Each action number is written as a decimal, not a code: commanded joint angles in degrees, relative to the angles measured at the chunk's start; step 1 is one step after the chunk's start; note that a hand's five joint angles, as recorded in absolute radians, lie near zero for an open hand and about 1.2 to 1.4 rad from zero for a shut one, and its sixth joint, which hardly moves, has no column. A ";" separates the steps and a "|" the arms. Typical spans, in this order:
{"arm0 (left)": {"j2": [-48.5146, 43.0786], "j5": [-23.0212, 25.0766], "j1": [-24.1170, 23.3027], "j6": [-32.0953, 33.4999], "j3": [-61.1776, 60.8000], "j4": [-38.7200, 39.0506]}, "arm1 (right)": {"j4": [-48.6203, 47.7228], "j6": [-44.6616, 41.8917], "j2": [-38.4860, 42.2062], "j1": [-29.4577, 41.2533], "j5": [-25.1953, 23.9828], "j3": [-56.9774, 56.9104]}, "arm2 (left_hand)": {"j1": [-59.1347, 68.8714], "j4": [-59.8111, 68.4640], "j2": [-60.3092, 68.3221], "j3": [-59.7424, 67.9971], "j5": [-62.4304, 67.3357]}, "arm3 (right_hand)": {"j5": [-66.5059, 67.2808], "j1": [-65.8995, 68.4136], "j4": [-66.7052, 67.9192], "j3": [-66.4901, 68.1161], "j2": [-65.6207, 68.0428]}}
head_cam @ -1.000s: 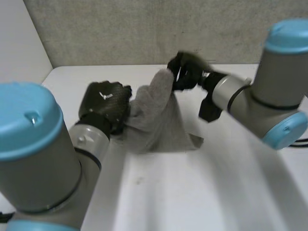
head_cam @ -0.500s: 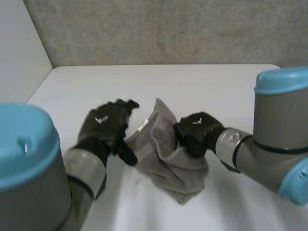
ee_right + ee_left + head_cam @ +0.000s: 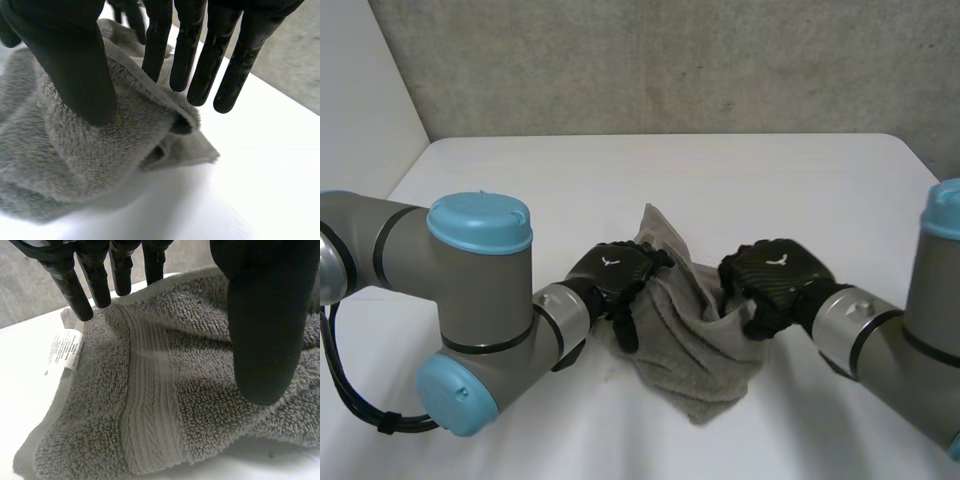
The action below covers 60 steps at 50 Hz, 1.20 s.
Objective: Fold the towel.
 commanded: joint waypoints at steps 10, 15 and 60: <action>-0.91 -0.55 -0.44 -0.13 0.34 3.76 | 0.44 -0.32 -1.46 -4.47 -0.84 -2.33 | 8.04 8.47 8.54 8.33 8.50 | -3.98 1.10 -3.47 -3.68 -4.94; -1.69 -0.46 -0.70 0.92 0.43 4.82 | 0.53 -0.50 -1.29 -4.47 -0.84 -2.51 | 10.37 10.80 10.88 10.67 10.84 | -6.67 -1.58 -6.16 -6.37 -7.62; -0.21 -17.86 3.60 16.65 24.34 23.89 | -37.28 -11.05 10.51 0.35 6.35 -29.59 | 66.39 66.82 66.89 66.68 66.85 | 40.02 45.11 40.53 40.32 39.07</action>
